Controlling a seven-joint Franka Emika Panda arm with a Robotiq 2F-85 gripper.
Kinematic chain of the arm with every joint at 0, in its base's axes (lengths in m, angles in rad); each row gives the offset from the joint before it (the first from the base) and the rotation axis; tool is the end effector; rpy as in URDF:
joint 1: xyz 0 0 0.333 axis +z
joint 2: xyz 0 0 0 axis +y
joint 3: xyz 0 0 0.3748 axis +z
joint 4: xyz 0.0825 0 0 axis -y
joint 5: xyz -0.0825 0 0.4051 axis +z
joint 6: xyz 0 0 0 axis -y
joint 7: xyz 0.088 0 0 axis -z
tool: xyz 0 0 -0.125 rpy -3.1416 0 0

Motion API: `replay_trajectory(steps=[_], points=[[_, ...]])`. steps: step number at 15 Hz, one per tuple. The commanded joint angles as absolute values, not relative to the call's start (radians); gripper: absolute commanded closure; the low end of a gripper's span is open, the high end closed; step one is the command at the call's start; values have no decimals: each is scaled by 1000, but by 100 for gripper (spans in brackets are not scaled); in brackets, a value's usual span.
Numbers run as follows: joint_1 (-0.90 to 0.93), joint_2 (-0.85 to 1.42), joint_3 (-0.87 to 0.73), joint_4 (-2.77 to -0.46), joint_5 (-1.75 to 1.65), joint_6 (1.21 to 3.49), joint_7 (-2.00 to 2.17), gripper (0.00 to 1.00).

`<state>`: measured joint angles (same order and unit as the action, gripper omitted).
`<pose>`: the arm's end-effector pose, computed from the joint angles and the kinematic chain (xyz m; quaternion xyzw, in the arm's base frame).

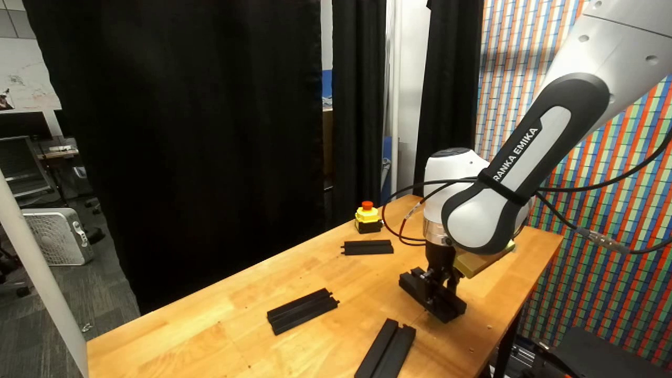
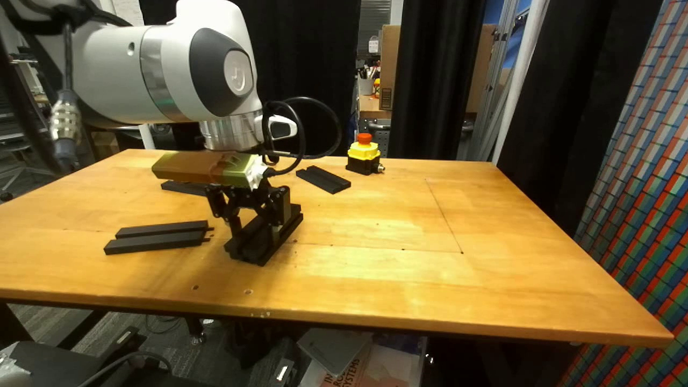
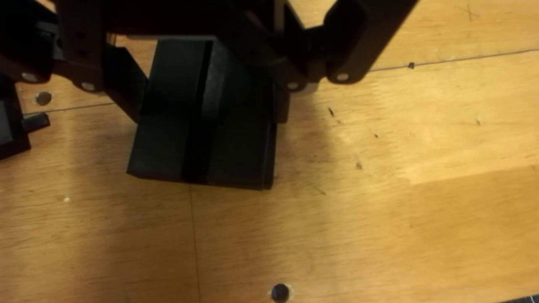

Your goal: Arrange the black objects together on the table

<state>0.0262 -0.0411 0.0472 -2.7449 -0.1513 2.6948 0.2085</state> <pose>0.3987 0.0330 0.2530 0.9994 0.0008 0.0001 0.0336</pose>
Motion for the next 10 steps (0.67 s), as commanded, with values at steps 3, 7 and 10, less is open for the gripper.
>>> replay_trajectory(steps=[3,7,10], points=[[20,-40,42,-2741,-164,2716,186,53],[19,-35,38,-2738,-161,2716,175,53],[19,-29,36,-2733,-158,2716,166,53]])
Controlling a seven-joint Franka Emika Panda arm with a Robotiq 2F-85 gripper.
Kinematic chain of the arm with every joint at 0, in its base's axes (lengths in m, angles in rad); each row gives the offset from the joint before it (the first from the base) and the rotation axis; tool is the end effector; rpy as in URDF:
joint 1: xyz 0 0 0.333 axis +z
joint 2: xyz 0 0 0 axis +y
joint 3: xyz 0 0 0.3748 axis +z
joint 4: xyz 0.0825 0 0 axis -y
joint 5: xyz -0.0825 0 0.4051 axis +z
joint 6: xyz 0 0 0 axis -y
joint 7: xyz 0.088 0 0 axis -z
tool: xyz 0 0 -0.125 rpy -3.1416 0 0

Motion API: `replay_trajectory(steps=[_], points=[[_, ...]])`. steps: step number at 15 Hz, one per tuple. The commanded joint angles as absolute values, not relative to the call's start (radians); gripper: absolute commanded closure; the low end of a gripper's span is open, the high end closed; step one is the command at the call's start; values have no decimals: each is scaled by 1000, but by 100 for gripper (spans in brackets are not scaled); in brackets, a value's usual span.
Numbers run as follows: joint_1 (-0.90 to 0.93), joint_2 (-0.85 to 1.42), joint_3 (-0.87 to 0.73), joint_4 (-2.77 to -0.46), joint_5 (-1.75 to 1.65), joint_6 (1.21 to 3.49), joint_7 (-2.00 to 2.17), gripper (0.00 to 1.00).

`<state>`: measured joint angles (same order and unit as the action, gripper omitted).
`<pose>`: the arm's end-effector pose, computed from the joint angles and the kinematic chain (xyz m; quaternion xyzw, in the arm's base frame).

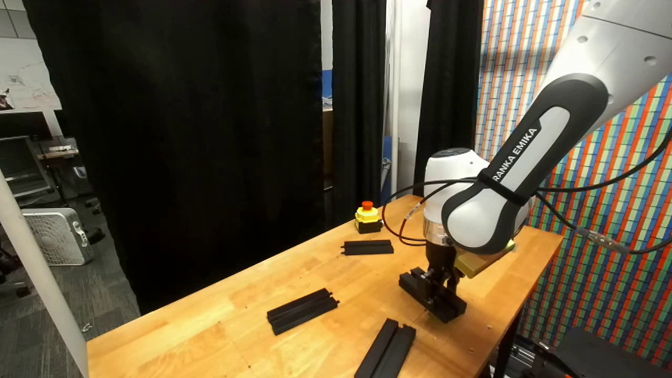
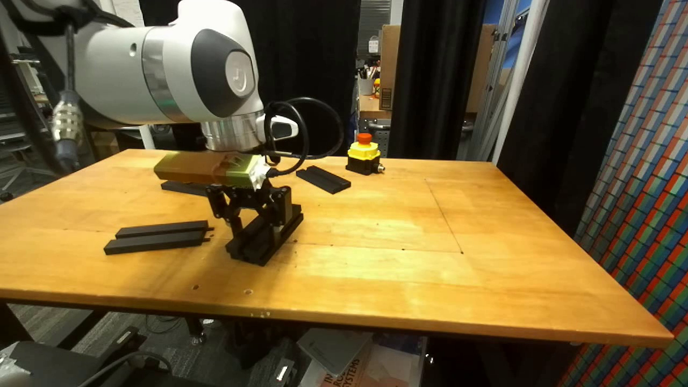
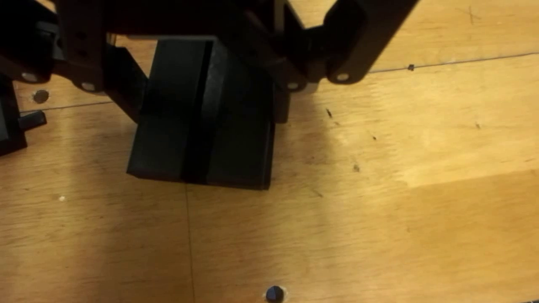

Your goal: Arrange the black objects together on the table

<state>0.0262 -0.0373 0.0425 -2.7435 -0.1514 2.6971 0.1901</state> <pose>0.3995 0.0312 0.2522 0.9994 0.0078 -0.0003 0.0333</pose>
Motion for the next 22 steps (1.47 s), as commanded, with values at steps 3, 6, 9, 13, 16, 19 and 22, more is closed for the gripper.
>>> replay_trajectory(steps=[3,6,9,13,16,19,22], points=[[19,-22,34,-2727,-155,2715,155,53],[20,-17,31,-2722,-145,2712,146,6],[20,-11,28,-2718,-144,2710,145,0],[25,-45,31,-2719,-169,2692,170,0],[29,-91,41,-2703,-179,2660,179,0],[29,-111,54,-2654,-200,2634,155,0],[36,-74,53,-2566,-199,2619,28,0]])
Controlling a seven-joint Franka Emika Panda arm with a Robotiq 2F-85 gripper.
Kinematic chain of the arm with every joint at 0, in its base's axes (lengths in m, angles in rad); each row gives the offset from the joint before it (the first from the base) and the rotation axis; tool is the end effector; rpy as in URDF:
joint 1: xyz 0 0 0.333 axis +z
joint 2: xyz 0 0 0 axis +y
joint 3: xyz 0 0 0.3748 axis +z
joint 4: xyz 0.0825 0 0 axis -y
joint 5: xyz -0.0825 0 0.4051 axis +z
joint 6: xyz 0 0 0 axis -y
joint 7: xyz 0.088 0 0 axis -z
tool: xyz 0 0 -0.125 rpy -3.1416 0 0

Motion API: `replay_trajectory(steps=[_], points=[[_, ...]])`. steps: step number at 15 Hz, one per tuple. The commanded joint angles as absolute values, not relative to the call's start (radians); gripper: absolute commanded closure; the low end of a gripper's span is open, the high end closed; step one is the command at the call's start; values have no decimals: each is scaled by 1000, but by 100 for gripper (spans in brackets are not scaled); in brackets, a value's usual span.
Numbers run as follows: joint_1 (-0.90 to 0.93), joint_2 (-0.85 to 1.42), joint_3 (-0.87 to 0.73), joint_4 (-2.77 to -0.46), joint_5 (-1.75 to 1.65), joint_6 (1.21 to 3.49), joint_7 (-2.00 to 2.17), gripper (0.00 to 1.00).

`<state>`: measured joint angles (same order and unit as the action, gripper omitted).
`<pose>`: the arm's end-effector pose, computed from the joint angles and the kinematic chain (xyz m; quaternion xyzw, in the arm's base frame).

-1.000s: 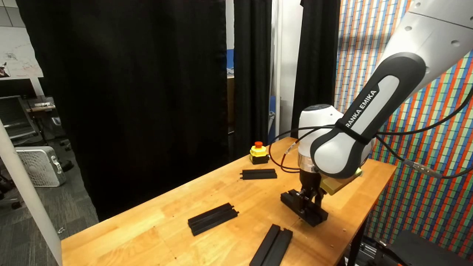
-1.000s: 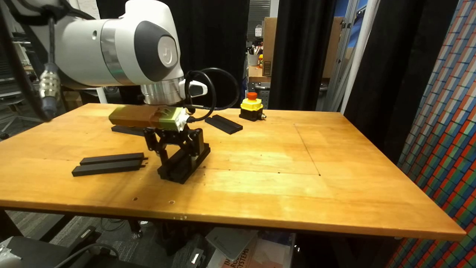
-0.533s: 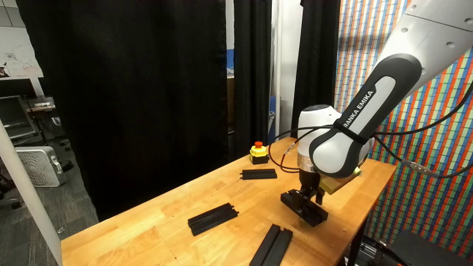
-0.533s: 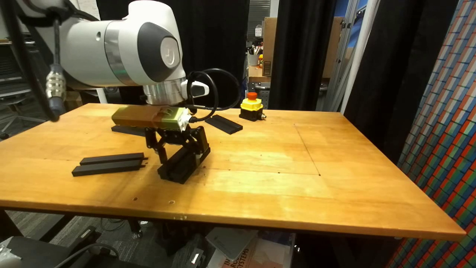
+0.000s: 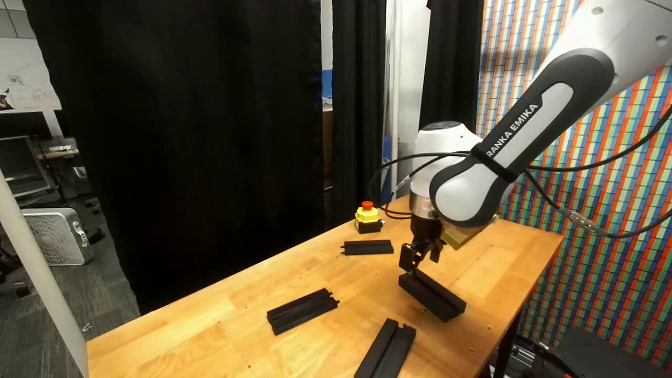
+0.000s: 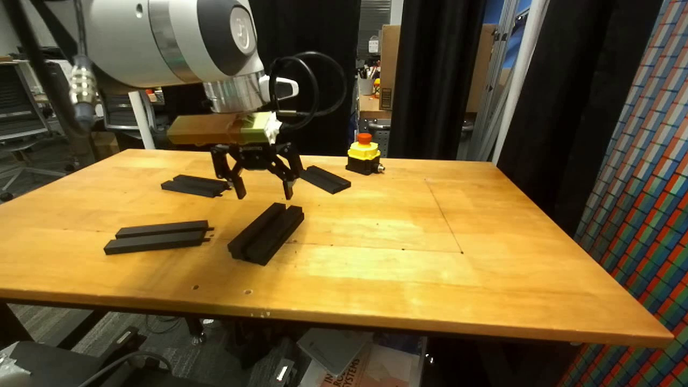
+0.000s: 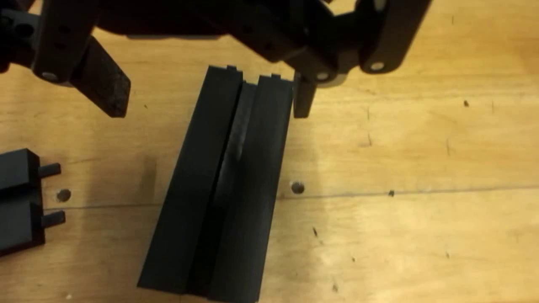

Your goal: Arrange the black objects together on the table

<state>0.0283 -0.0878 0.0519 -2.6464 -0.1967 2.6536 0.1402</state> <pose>0.4387 0.0388 0.3045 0.9960 0.0546 0.0525 0.0469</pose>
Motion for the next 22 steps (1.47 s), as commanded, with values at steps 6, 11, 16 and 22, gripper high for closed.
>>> replay_trajectory(steps=[6,11,16,22], points=[[37,86,43,-2347,-180,2595,-340,0],[8,250,52,-2169,-210,2566,-553,0],[-32,398,52,-2010,-219,2536,-674,0],[-82,545,52,-1846,-208,2494,-763,0]])
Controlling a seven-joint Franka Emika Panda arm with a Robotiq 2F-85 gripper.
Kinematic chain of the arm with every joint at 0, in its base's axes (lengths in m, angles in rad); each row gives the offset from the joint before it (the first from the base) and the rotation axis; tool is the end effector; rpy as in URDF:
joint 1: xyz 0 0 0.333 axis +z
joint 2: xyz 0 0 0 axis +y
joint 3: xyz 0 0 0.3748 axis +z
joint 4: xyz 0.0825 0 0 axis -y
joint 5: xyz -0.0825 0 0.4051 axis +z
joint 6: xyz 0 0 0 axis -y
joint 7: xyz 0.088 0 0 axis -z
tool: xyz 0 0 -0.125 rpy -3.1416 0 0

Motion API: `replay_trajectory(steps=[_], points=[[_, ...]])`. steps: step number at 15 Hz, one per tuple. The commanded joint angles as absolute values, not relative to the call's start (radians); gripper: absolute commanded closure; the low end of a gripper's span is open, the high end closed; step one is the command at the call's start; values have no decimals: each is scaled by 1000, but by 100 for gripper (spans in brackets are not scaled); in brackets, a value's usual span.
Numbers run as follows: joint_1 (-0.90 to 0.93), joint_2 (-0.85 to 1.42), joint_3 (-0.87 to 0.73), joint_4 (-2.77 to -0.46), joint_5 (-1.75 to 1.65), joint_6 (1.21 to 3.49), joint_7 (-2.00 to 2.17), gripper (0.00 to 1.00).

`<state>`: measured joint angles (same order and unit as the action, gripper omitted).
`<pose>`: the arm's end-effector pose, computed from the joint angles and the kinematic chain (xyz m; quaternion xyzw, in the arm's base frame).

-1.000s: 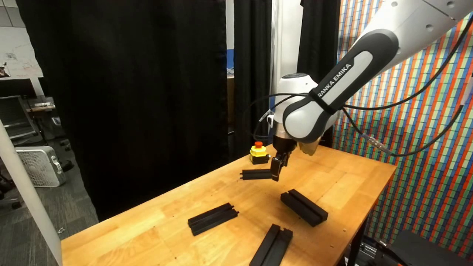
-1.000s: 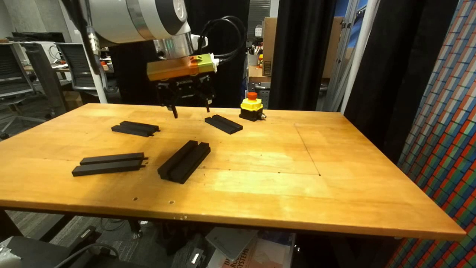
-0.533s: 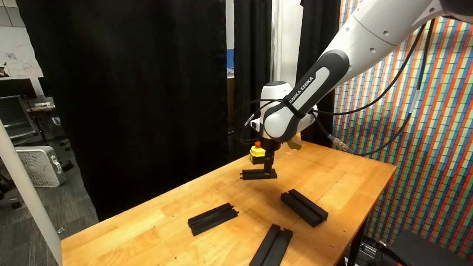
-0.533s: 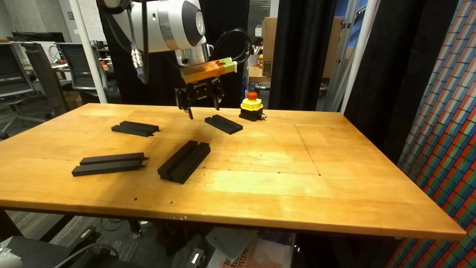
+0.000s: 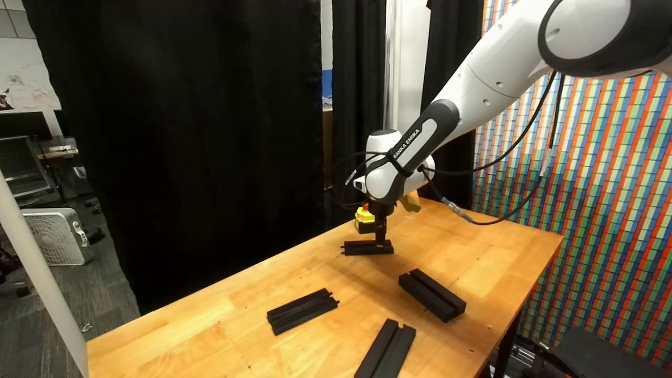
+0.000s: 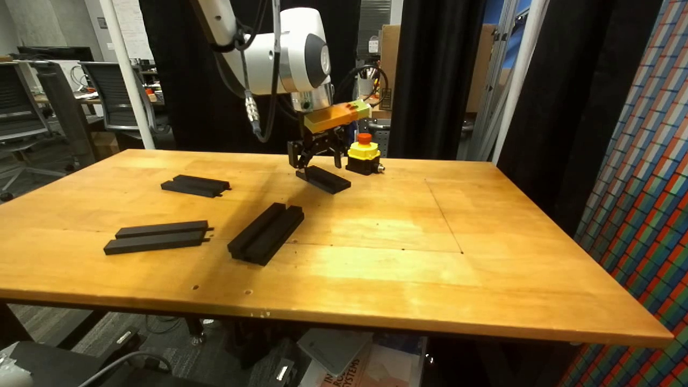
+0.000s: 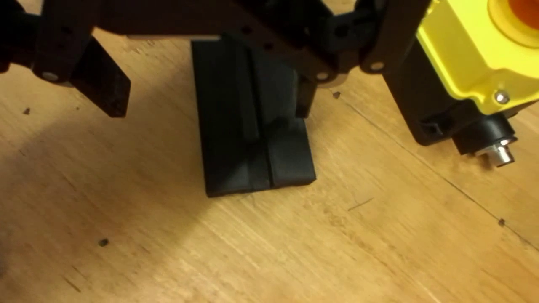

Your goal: Arrange the black objects together on the table

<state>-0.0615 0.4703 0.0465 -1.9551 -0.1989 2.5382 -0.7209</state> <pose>0.6730 -0.0117 0.2643 0.9069 0.4144 0.0350 0.0677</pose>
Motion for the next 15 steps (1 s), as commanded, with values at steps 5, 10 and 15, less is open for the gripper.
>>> replay_trajectory(steps=[5,10,15], points=[[-100,626,55,-1748,-204,2449,-799,0],[-107,668,57,-1695,-199,2415,-813,0],[-111,669,64,-1687,-193,2391,-828,32]])
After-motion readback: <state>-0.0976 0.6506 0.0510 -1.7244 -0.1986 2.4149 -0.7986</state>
